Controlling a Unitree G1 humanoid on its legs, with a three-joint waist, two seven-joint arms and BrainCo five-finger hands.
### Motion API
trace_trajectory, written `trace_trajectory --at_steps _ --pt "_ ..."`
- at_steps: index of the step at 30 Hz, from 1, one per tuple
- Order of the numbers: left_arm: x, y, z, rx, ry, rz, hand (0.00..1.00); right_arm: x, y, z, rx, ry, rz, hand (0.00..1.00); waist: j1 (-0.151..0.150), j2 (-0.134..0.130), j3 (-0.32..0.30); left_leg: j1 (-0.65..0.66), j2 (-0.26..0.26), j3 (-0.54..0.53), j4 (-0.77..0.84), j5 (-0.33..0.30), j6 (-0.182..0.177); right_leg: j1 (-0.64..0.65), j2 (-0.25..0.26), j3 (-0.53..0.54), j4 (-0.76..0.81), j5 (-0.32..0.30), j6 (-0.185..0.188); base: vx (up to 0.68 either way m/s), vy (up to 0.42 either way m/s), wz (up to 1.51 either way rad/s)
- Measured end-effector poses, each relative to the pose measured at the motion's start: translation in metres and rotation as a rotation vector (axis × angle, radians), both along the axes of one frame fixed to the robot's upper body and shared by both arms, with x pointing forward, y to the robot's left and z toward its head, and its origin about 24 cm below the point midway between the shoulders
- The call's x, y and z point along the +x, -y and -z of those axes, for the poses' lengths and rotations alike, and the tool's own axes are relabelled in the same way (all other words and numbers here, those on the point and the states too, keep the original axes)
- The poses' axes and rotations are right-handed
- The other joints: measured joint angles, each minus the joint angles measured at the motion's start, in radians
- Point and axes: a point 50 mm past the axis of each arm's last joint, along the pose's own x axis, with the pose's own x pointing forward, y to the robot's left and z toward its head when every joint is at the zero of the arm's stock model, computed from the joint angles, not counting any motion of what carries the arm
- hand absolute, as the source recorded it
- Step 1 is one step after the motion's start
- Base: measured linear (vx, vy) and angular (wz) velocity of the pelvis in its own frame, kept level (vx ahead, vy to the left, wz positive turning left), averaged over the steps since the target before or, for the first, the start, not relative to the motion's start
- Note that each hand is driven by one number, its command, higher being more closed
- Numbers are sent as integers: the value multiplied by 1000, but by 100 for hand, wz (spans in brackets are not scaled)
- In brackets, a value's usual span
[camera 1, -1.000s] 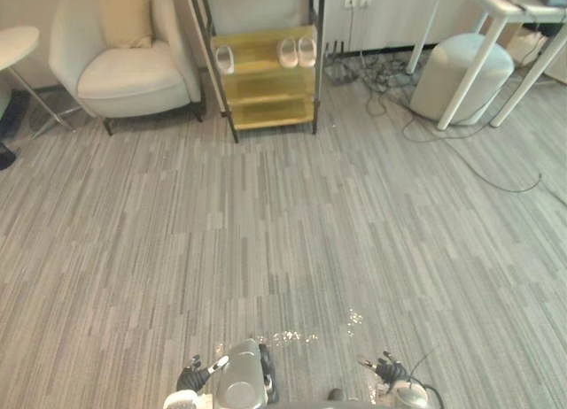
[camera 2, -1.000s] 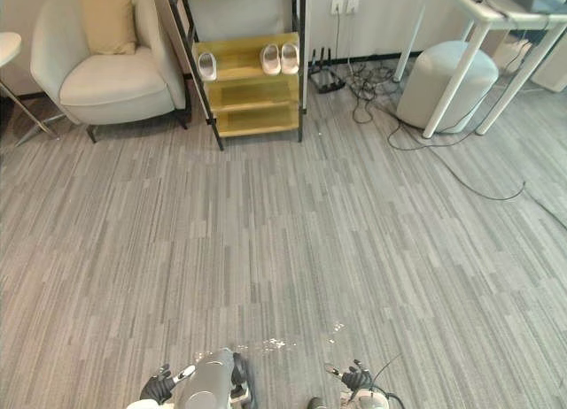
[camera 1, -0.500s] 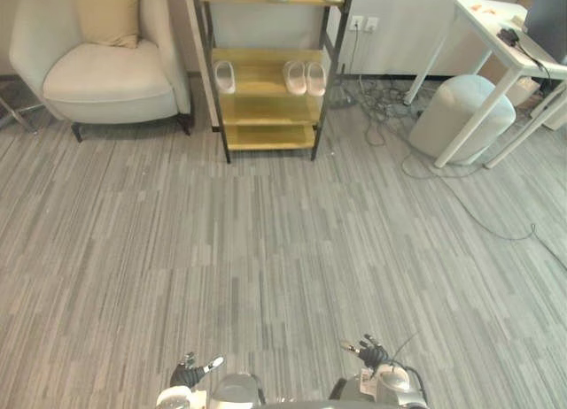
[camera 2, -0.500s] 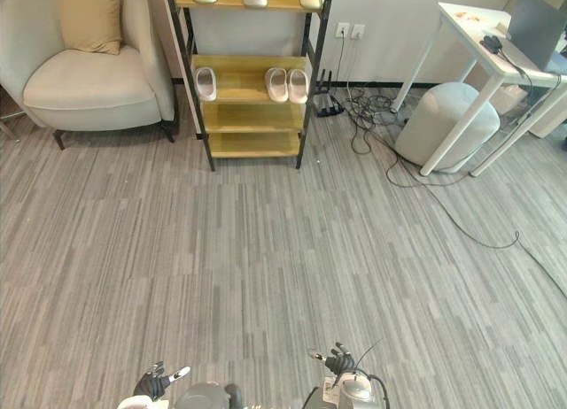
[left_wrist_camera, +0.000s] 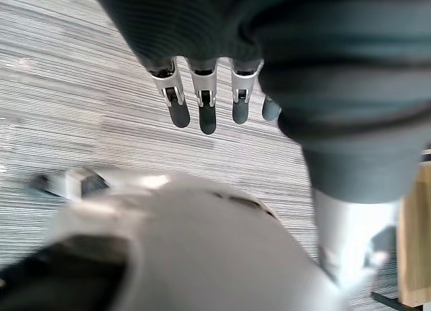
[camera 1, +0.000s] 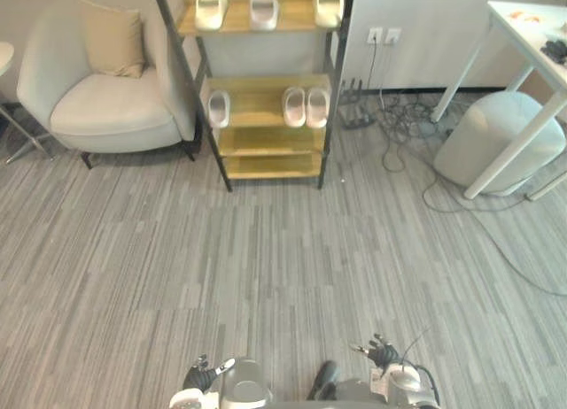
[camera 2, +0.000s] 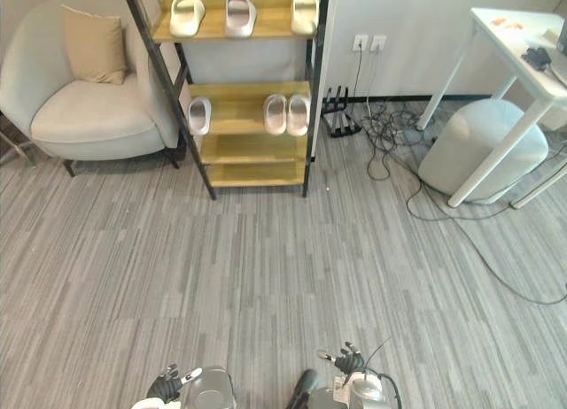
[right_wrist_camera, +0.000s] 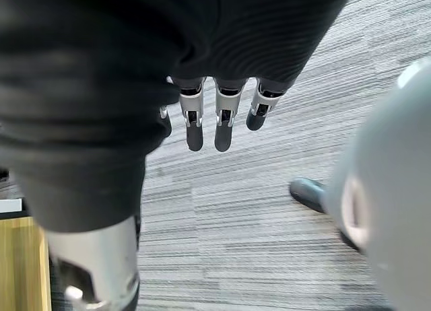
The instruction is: Organize the slippers on the shoe rack
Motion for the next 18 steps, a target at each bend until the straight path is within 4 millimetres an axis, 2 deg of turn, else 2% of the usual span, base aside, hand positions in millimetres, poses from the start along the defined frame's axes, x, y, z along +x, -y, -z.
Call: trace_trajectory --at_steps 1,2,3,4,5,6,7,8,9,10,11,12,13,14,15,16,18 --pt "2 0 0 1 4 0 0 3 -2 -1 3 8 -2 0 6 -6 4 -18 -53 -3 -192 29 16 14 -14 12 -13 -7 14 356 64 -26" --pt "2 0 -1 1 5 0 0 3 -2 -1 3 9 -2 0 8 -8 5 -18 -63 -3 -227 39 16 16 -18 14 -14 -10 17 286 115 -33" --pt "3 -1 -1 2 6 -7 0 3 -3 -1 6 9 -3 0 26 -21 11 4 -122 -22 -430 192 20 31 -44 39 -15 -24 42 393 145 -46" --pt "0 -1 0 -2 -1 -15 0 2 -4 0 8 5 -3 0 44 -16 0 53 -139 -12 -520 343 25 52 -47 63 -29 -28 74 475 154 -44" --pt "1 -2 0 0 1 -15 0 2 -6 0 13 6 -4 0 46 -23 1 57 -146 -9 -520 347 49 59 -52 65 -34 -28 79 473 110 -18" --pt "5 -9 -3 18 11 -11 0 4 -15 0 34 11 -7 0 45 -59 1 48 -168 2 -495 322 73 67 -76 63 -56 -30 100 367 50 6" --pt "9 -13 -4 27 19 -11 0 7 -21 -1 48 19 -12 0 47 -81 7 36 -173 7 -435 273 91 89 -86 63 -69 -28 115 350 49 4" --pt "9 -14 -4 29 18 -13 0 8 -22 -1 50 22 -14 0 49 -87 7 38 -172 9 -417 256 95 97 -88 64 -68 -28 122 330 60 -11" --pt "8 -15 -4 30 15 -15 0 9 -22 -2 50 26 -16 0 51 -91 4 59 -167 16 -371 197 104 102 -100 76 1 -41 157 306 116 -25" --pt "6 -14 -3 28 9 -13 0 8 -21 -1 46 27 -19 0 49 -86 2 109 -155 25 -364 152 99 44 -137 93 222 -81 206 296 144 -25" --pt "6 -15 -4 29 10 -9 0 8 -21 -1 45 27 -19 0 48 -86 3 130 -155 26 -367 141 99 3 -164 98 346 -88 207 270 187 -9" --pt "6 -20 -5 42 10 1 0 6 -22 -1 49 23 -22 0 43 -106 -1 176 -176 27 -390 127 108 -95 -236 112 609 -74 190 211 148 10" --pt "6 -21 -5 47 9 5 0 5 -22 0 50 20 -22 0 40 -110 1 191 -183 23 -397 124 113 -121 -253 112 665 -78 185 283 148 31" --pt "5 -24 -5 56 5 10 0 -4 -21 3 52 -5 -16 0 39 -122 2 256 -206 8 -432 111 120 -174 -301 106 800 -101 154 311 95 38" --pt "3 -24 -5 60 0 7 0 -9 -21 5 53 -17 -13 0 37 -124 1 306 -211 -4 -465 108 121 -192 -311 78 797 -130 129 315 74 38" --pt "3 -24 -5 60 -1 6 0 -10 -21 5 53 -19 -13 0 35 -123 1 317 -211 -9 -472 108 121 -196 -312 68 785 -137 127 357 43 46" --pt "6 -23 -6 59 6 11 0 -3 -20 3 53 1 -19 0 18 -112 5 358 -195 -58 -514 109 120 -252 -247 45 523 -146 109 316 -24 53"
